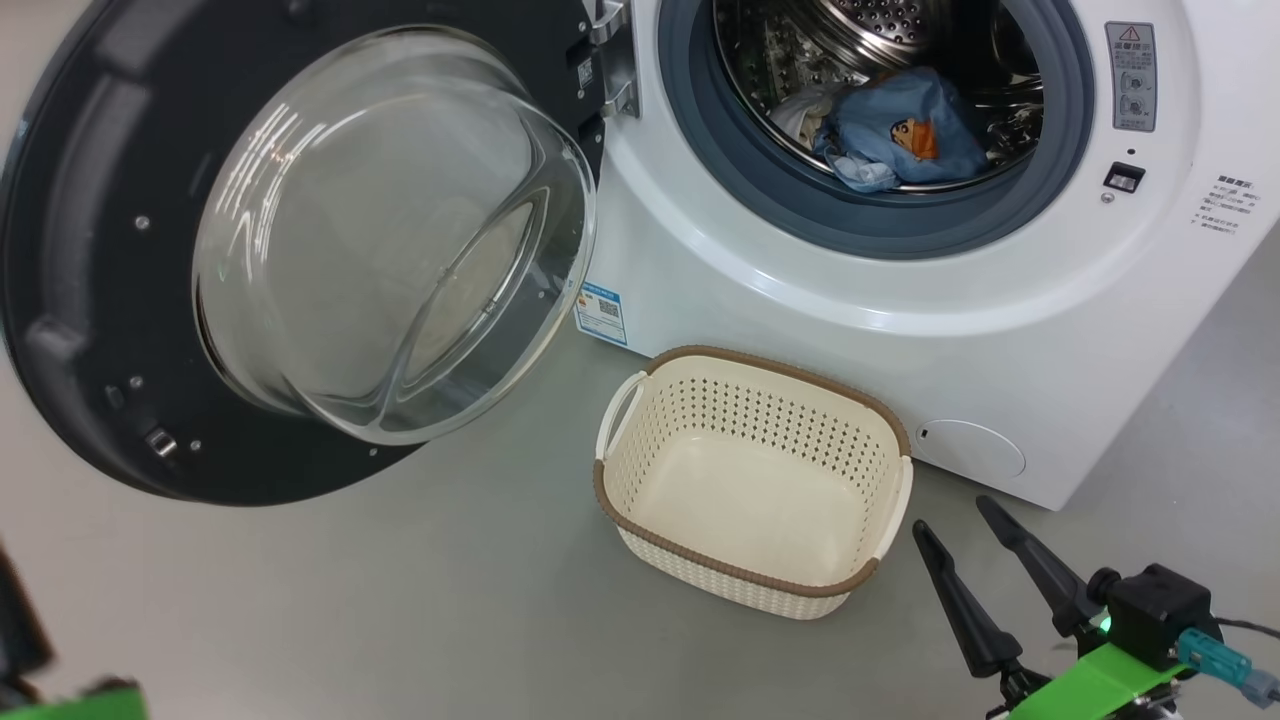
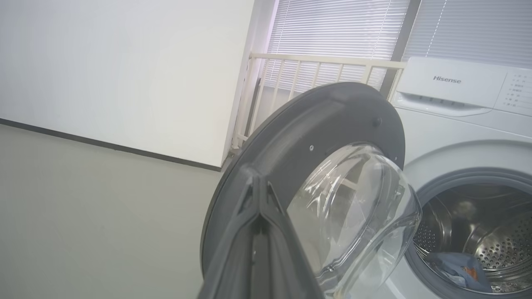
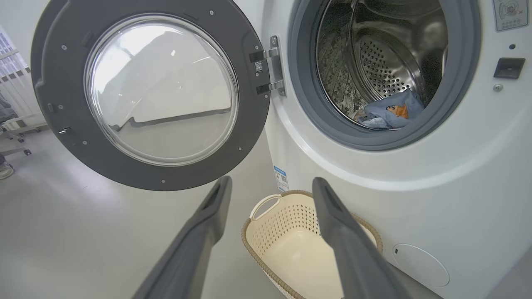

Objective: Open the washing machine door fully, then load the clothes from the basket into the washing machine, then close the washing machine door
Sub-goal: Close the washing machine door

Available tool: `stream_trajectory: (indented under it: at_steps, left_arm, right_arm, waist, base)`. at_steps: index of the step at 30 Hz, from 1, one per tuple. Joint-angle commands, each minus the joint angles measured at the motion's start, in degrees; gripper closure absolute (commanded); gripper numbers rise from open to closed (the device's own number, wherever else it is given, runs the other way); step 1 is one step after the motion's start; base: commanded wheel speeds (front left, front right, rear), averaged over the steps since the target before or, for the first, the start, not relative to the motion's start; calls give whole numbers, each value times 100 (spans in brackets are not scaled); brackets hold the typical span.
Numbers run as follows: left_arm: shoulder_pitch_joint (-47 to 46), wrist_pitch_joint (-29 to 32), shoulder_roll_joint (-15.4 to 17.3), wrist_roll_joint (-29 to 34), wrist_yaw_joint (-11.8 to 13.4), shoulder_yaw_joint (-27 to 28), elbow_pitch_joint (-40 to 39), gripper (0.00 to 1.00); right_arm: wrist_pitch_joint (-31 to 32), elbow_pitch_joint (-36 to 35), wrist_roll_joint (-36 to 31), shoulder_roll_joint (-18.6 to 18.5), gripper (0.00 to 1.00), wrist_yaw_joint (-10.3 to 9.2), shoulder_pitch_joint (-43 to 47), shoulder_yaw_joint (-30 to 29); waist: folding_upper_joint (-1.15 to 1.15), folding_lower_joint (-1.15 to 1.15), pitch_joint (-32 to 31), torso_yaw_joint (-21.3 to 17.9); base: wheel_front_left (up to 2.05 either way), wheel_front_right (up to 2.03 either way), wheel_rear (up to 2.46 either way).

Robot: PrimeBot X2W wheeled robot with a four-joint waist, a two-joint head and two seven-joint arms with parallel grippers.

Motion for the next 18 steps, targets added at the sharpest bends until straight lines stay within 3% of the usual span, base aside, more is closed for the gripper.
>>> stream_trajectory:
  at_steps: [1,8,18]
  left_arm:
    - [-518,-35,207,-12,-138,436,-253,100]
    - [-1889,-35,1112,-420,-355,933,168,100]
    - [-3571,-35,2458,-1981,-367,1104,1848,100]
  right_arm:
    - [-27,-162,-40,-9,0,57,85,38]
    - [-27,-253,-113,75,0,57,222,-130]
    - [-27,-332,-160,21,0,57,155,-236]
  waist:
    - [0,0,7,-12]
    - [0,0,65,-101]
    - [0,0,330,-386]
  base:
    - [0,0,0]
    - [0,0,0]
    - [0,0,0]
